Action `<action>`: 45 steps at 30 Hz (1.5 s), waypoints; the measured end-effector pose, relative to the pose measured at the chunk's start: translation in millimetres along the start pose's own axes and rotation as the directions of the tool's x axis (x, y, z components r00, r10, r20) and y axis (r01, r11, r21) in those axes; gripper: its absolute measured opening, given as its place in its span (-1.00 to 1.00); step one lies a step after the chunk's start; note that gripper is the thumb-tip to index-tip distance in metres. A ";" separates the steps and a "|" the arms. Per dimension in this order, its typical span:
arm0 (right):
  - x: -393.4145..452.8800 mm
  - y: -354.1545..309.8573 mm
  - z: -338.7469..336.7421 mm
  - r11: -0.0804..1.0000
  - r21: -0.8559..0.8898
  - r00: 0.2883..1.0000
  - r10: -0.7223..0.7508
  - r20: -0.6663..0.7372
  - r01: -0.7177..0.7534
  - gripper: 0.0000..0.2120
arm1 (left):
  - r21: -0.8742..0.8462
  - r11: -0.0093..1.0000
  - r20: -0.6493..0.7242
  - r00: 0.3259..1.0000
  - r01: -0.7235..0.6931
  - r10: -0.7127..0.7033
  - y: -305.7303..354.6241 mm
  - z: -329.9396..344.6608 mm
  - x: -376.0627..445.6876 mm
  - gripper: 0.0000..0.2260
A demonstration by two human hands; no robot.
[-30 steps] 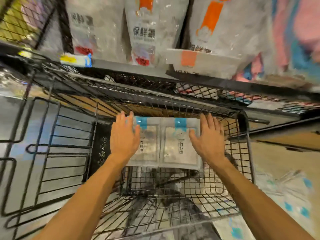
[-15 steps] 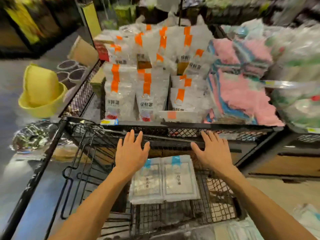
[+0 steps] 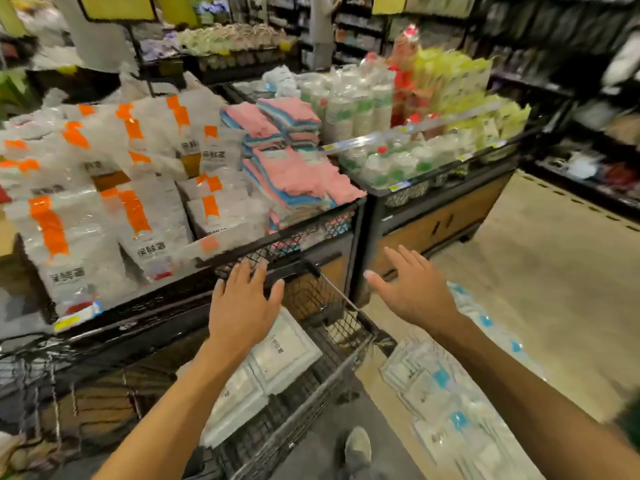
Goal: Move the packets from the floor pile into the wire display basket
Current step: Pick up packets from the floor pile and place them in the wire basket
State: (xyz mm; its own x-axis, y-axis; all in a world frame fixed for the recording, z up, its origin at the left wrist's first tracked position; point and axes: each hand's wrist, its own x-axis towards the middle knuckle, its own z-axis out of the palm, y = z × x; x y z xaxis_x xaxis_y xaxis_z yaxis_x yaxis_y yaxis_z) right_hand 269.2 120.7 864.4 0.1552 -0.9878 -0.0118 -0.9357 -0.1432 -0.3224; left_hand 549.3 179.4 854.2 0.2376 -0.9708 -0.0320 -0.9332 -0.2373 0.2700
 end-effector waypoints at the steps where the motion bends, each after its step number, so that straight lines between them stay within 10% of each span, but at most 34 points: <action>1: -10.8 16.6 -9.0 0.999 -0.006 0.999 0.038 -0.016 -0.038 -0.21 | -0.001 0.999 -0.002 0.999 -0.039 0.039 17.3 4.1 -1.7 -0.41; 24: -159.5 414.9 -113.4 0.816 0.073 0.797 0.577 -0.178 -0.574 -0.23 | 0.018 0.832 0.173 0.821 -0.555 0.544 407.4 142.0 -15.6 -0.43; 45: -144.5 524.3 67.0 0.377 0.136 0.383 0.924 0.012 -0.916 -0.16 | -0.029 0.692 0.535 0.573 -0.722 0.620 486.9 403.1 114.7 -0.39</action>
State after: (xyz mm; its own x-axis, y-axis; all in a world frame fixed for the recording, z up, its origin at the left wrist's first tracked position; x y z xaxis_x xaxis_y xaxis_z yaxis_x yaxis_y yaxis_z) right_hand -222.6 192.5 633.6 -0.8013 -0.5094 -0.3138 -0.4522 0.8591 -0.2399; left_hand 13.5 -61.3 594.1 -0.5871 -0.7220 -0.3661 -0.8091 0.5376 0.2373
